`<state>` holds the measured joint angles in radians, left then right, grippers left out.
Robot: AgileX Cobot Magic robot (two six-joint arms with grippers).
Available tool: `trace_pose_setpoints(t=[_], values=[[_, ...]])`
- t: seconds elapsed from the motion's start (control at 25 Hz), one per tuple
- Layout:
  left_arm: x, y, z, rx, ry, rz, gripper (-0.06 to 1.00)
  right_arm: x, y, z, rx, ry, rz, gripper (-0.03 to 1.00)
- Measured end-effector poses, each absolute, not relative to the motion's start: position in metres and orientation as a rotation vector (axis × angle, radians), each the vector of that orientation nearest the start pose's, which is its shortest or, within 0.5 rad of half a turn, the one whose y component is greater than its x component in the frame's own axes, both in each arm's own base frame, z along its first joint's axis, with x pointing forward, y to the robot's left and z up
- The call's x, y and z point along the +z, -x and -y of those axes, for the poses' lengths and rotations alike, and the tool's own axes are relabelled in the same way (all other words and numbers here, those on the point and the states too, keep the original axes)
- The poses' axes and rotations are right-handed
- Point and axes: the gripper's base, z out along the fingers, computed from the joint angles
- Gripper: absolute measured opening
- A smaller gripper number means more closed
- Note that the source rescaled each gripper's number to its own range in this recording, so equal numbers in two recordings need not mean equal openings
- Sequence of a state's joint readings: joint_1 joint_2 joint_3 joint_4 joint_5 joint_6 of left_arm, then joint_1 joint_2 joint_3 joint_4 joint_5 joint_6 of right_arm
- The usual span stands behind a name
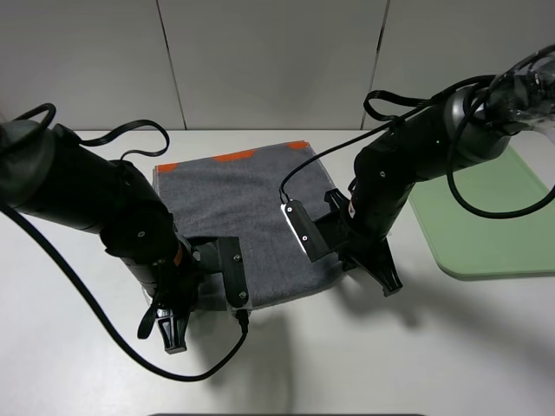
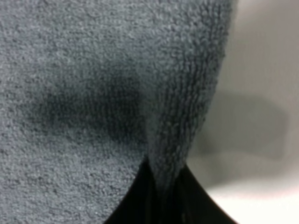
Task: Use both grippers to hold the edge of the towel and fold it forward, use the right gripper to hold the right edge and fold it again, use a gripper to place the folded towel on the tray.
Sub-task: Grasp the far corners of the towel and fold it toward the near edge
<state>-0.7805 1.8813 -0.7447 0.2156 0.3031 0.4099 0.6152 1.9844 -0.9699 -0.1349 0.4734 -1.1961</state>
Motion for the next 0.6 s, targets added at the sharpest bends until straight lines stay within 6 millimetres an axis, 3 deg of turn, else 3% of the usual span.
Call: trace_pose_setpoints(t=[0.6], values=[[0.0869, -0.2069, 0.1947, 0.097, -1.907, -2.238, 0.0, 0.0913, -0.2732, -0.1863, -0.164, 2.444, -1.753, 0.0]])
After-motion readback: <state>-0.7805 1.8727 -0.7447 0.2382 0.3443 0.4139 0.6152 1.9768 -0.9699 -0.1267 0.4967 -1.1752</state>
